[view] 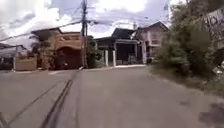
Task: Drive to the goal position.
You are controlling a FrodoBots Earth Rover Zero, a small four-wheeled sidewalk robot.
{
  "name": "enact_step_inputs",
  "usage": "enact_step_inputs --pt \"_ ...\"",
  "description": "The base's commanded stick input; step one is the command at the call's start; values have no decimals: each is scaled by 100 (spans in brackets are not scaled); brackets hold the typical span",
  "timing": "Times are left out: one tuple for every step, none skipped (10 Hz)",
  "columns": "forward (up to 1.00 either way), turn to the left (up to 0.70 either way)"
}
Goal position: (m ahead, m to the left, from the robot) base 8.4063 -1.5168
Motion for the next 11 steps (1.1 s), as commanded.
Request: enact_step_inputs --pt "100 0" --pt "100 0" --pt "100 0" --pt "100 0" --pt "100 0" --pt "100 -5" --pt "100 -27" --pt "100 -27" --pt "100 -25" --pt "100 -9" --pt "100 0"
